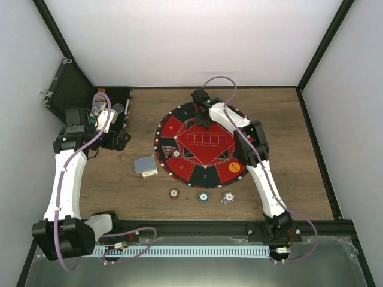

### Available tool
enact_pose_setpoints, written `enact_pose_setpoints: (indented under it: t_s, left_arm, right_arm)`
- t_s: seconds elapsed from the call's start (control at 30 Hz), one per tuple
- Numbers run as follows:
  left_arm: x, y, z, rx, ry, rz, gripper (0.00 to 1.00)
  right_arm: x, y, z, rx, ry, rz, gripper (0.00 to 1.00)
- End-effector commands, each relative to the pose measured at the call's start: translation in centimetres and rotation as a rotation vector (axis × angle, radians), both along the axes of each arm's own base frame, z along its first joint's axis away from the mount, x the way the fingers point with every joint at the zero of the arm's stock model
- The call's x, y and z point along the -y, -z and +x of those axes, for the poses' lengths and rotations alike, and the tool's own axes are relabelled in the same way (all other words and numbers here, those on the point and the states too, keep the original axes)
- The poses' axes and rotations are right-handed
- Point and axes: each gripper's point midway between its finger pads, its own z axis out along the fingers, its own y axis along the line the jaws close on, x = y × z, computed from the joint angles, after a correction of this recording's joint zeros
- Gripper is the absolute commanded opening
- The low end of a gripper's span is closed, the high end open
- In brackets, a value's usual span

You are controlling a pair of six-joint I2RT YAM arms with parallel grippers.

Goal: Distribute texas hold em gaming equipment

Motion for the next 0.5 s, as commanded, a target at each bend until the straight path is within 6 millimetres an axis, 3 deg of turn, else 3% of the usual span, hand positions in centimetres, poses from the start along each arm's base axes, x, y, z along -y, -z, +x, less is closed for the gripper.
enact_pose_setpoints:
  t_s: [0.0,0.1,0.2,0.3,0.33,0.47]
  left_arm:
    - [0.1,-0.6,0.2,0.017,0.006,-0.008,1.00]
    - [0.0,-0.6,0.1,0.015,0.007,-0.005,1.00]
    - [0.1,-0.6,0.0,0.016,0.008,-0.006,1.00]
    - [0.1,-0.6,-0.1,0.014,0.009,-0.009,1.00]
    - [0.1,-0.6,-0.1,0.015,0.010,-0.008,1.00]
    - [0.1,-0.8,-0.2,0.019,0.010,-0.006,1.00]
  right_arm:
    - [-0.4,1.6,0.2,-0.022,-0.017,0.005,0.26]
    - [-0.3,1.5,0.2,-0.022,-0.020,-0.003,0.43]
    - [-0.3,0.1,0.5,-0.001,-0.022,-0.004,0.56]
    - [-0.3,-2.3,0.8,0.035,-0.020,-0.001,0.70]
    - [-0.3,-4.6,0.9,0.067,-0.017,0.012,0.73]
    - [-1.0,-9.1,-1.1,0.117,-0.034,0.027,0.74]
